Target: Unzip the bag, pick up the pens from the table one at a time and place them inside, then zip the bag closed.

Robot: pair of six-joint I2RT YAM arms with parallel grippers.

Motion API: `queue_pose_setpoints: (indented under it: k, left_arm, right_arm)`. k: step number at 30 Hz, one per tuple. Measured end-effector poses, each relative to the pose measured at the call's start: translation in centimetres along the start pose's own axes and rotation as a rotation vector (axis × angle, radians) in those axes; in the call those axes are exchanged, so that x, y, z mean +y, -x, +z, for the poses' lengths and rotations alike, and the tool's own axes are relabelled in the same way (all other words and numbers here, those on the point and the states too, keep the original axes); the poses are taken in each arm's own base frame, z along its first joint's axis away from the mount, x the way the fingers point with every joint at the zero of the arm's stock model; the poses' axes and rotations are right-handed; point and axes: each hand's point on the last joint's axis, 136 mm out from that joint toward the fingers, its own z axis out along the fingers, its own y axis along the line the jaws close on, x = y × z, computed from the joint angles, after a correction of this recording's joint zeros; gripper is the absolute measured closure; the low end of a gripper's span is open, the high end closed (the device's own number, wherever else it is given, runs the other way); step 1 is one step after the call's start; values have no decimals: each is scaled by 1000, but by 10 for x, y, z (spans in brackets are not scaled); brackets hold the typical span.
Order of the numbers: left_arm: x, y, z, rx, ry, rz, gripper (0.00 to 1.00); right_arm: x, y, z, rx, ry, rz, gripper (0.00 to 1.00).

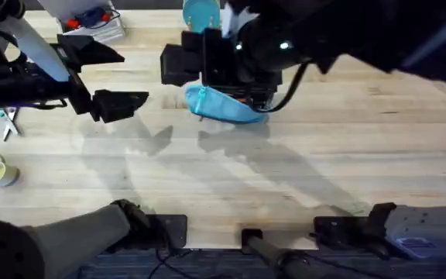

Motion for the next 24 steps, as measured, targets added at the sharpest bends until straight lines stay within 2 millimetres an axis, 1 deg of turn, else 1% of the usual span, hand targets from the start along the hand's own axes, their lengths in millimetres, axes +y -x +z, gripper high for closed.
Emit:
queue_pose_setpoints:
  k: [2,5,11,14,24]
  left_arm:
    - [0,0,0,0,0,0,9]
    - [0,0,0,0,1,1,10]
    - [0,0,0,0,1,2,10]
    - [0,0,0,0,1,2,10]
    - [0,0,0,0,1,2,10]
  right_arm:
    - [0,-1,4,1,-31,-11,5]
    - [1,1,5,-16,-62,-26,6]
    - [12,7,-5,-74,-73,-56,7]
    - [13,5,-5,-79,-85,-63,5]
    - [2,-4,17,-36,-161,-81,5]
